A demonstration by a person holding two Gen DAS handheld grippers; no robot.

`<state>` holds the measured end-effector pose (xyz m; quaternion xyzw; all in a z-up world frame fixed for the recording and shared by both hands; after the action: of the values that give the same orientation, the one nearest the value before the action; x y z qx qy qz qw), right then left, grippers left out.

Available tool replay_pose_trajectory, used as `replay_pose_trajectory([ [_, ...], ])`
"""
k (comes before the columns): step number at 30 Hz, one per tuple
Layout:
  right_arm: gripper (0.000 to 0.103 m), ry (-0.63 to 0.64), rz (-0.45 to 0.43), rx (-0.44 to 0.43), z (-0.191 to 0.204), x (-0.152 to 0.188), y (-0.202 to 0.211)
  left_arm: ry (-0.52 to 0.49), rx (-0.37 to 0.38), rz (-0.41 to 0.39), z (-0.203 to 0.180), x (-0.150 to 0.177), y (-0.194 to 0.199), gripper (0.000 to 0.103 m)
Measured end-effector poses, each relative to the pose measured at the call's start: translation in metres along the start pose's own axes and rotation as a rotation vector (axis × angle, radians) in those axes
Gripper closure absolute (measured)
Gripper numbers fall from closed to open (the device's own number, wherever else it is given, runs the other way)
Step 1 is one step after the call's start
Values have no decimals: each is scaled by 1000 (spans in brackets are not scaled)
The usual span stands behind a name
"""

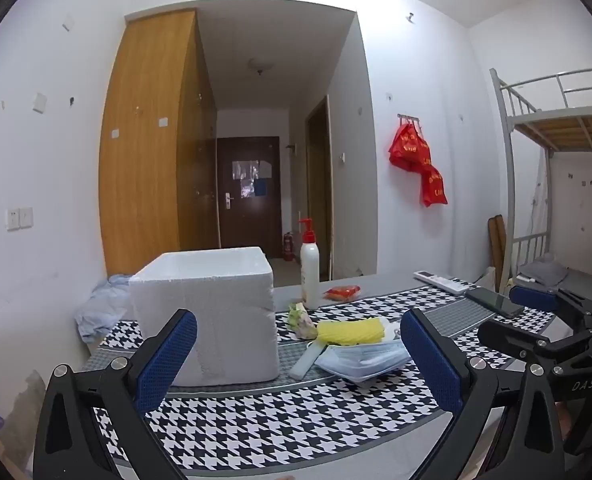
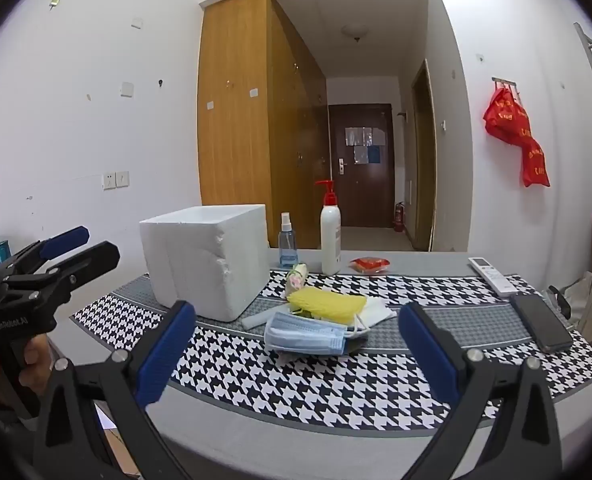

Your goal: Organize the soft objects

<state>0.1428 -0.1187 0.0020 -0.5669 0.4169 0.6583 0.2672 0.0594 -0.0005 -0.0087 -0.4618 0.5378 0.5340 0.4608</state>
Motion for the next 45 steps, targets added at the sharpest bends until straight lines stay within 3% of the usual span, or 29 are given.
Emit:
replay_pose_trajectory([
  [21,0,-1,-12,1,2,-4,1,30,7,40,4,8,-9,1],
  [45,0,-5,-5,-3,1,-3,0,18,-3,26,3,4,-6,1],
])
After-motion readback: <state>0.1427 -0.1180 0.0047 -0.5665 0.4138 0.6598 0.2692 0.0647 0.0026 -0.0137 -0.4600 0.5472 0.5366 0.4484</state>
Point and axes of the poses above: each gripper's, at about its wrist camera, not at the fingertips, and y roughly against the way its jaws point, z to its left, x to its underside, the point moved 6 cm from there along -y, roughly the way its jaws point, and after that the axes turned 2 degrees about y, right-handed, at the moved point
